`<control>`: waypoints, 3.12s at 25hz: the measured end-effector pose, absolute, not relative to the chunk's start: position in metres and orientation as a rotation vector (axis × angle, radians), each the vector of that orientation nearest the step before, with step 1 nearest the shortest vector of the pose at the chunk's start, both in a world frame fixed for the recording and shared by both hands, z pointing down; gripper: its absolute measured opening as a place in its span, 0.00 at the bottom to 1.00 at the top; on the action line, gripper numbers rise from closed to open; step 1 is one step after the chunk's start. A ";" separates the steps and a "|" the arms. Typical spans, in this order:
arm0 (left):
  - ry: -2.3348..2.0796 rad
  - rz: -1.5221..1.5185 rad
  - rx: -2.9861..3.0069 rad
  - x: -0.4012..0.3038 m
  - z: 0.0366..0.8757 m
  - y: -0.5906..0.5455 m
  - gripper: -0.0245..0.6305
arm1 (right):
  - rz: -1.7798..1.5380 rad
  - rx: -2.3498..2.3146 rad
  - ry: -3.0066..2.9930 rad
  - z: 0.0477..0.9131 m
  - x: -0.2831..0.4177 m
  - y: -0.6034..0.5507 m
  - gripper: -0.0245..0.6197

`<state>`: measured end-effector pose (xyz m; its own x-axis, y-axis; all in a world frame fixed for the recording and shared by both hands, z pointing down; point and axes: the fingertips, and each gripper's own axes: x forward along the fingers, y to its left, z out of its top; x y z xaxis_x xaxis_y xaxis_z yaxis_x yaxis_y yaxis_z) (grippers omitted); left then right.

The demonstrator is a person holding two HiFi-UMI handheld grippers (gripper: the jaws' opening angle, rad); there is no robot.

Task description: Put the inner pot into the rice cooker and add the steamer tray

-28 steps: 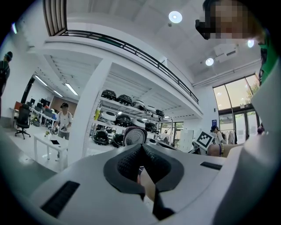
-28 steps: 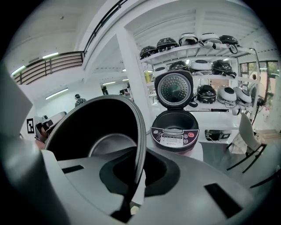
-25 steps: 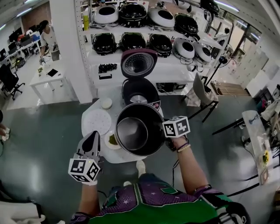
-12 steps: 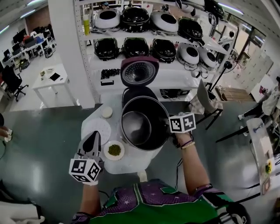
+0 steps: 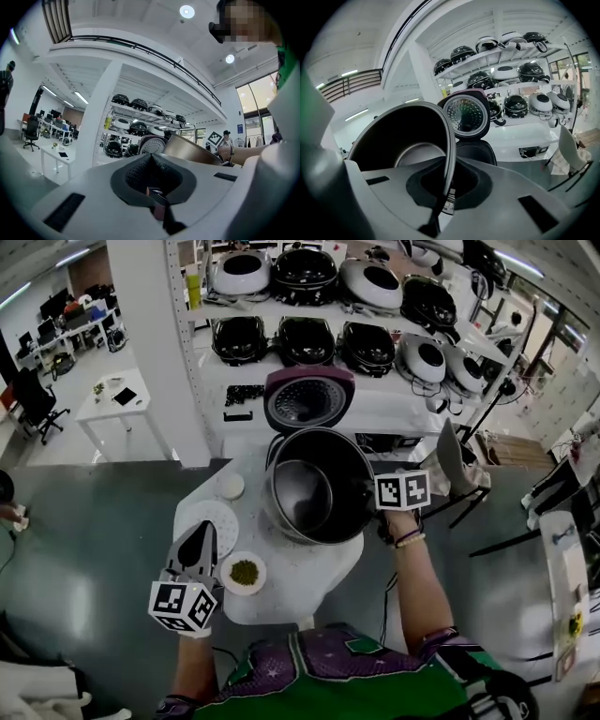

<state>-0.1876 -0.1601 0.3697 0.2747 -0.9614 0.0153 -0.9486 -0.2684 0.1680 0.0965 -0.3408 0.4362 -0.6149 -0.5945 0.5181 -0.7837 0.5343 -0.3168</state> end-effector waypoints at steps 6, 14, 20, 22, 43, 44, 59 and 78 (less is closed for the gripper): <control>-1.847 -0.149 2.352 -0.188 0.376 -0.186 0.07 | 0.791 1.126 -2.415 0.451 0.097 -0.382 0.06; -1.880 -0.121 2.295 -0.181 0.396 -0.214 0.07 | 0.841 1.132 -2.389 0.478 0.103 -0.431 0.06; -1.894 -0.097 2.271 -0.166 0.398 -0.239 0.07 | 0.856 1.144 -2.361 0.494 0.116 -0.468 0.06; -1.891 -0.083 2.264 -0.162 0.401 -0.248 0.07 | 0.865 1.148 -2.350 0.500 0.120 -0.479 0.06; -1.926 0.012 2.192 -0.149 0.428 -0.280 0.07 | 0.885 1.099 -2.220 0.576 0.122 -0.519 0.06; -1.929 0.015 2.188 -0.149 0.429 -0.279 0.07 | 0.882 1.096 -2.217 0.579 0.121 -0.520 0.06; -1.993 0.063 2.103 -0.164 0.439 -0.268 0.07 | 0.687 1.110 -2.127 0.612 0.108 -0.533 0.06; -1.987 0.102 2.106 -0.156 0.442 -0.267 0.07 | 0.342 1.070 -2.066 0.610 0.101 -0.533 0.11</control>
